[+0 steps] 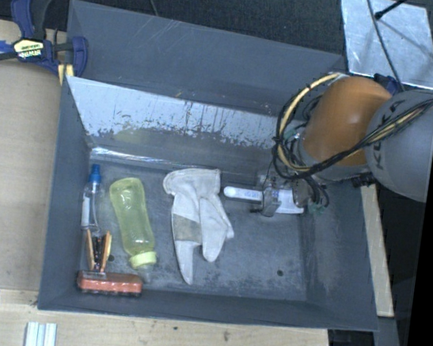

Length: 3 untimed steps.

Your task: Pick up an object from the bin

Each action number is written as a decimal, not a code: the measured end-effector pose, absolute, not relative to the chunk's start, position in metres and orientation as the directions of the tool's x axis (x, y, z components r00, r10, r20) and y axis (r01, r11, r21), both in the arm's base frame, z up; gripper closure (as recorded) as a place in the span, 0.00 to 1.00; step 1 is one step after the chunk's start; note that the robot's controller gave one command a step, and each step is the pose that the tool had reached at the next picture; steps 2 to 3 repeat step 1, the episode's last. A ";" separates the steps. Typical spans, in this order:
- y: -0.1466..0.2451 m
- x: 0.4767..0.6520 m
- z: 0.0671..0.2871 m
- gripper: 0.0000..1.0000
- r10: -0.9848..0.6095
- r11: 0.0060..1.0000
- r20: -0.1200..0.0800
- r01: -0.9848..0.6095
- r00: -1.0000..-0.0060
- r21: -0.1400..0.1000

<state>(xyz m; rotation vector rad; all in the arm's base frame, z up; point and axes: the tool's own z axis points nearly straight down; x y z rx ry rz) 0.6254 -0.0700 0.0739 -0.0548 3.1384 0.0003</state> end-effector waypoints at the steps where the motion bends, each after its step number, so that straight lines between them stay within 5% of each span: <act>1: -0.070 0.624 0.086 1.00 -0.035 0.999 0.003 -0.035 -0.999 0.001; 3: -0.070 0.624 0.086 1.00 -0.035 0.999 0.003 -0.035 -0.999 0.001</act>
Offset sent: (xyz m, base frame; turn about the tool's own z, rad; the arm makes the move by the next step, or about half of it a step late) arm 0.0000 -0.0001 0.0412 0.0000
